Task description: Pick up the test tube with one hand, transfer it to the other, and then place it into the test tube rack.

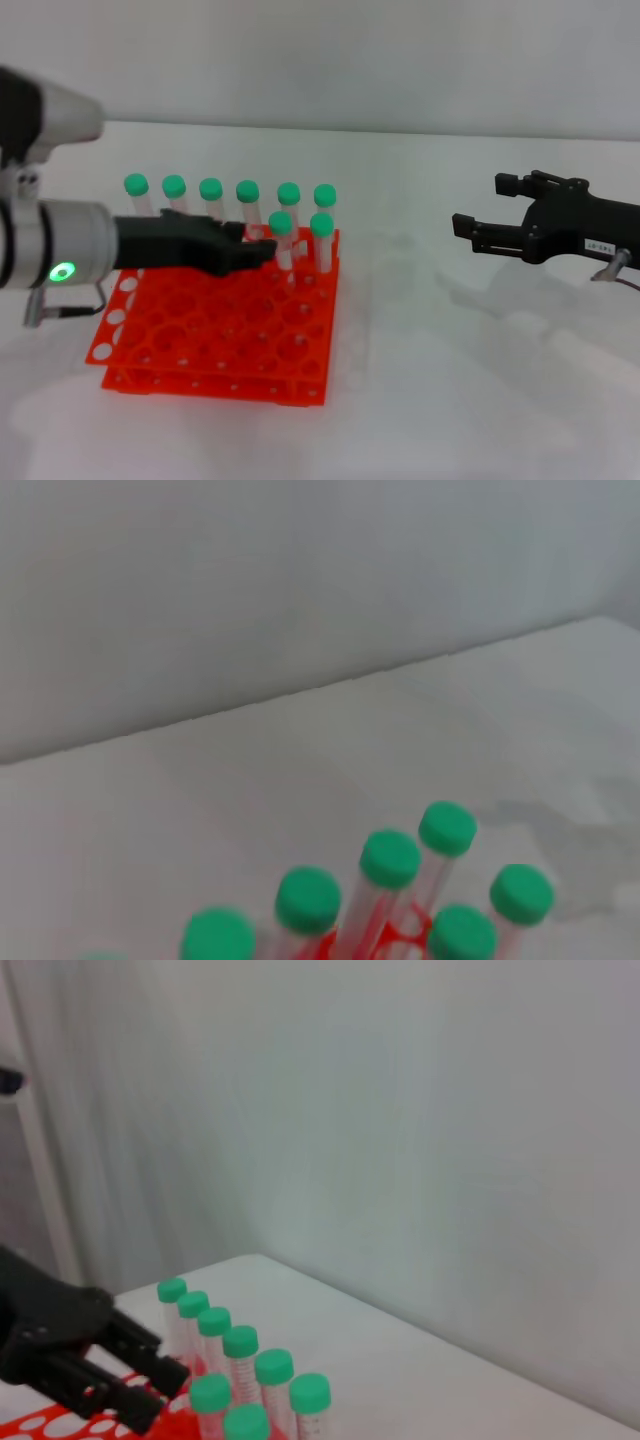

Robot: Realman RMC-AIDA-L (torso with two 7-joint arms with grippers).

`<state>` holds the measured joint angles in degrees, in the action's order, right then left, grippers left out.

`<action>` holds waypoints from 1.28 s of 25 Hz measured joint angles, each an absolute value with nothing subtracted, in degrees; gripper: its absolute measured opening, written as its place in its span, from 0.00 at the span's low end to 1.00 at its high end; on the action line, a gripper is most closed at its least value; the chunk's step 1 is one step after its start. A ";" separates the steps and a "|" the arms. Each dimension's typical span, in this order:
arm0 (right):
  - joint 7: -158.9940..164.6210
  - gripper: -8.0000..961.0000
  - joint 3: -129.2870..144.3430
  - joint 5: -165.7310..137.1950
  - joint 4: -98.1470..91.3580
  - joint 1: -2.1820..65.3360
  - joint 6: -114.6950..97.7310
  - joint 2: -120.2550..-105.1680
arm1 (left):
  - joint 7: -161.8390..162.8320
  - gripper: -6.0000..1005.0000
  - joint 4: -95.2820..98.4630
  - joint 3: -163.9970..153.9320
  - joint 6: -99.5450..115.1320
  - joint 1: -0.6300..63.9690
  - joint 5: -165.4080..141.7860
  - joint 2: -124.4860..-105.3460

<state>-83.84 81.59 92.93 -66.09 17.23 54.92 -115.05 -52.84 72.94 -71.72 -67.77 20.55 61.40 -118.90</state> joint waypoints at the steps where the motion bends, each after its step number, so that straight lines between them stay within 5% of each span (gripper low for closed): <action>1: -83.84 0.90 81.07 92.96 -66.09 17.21 55.53 -115.05 | -53.26 0.53 73.03 -71.24 -68.01 19.80 62.02 -118.89; 17: -95.65 0.90 65.66 100.76 -58.35 14.05 64.61 -114.90 | -103.86 0.53 64.84 -63.89 -75.60 0.02 104.11 -119.13; 32: -140.57 0.89 27.04 106.54 -12.77 13.19 90.53 -114.68 | -143.55 0.53 22.67 -43.02 -101.09 0.88 125.51 -119.13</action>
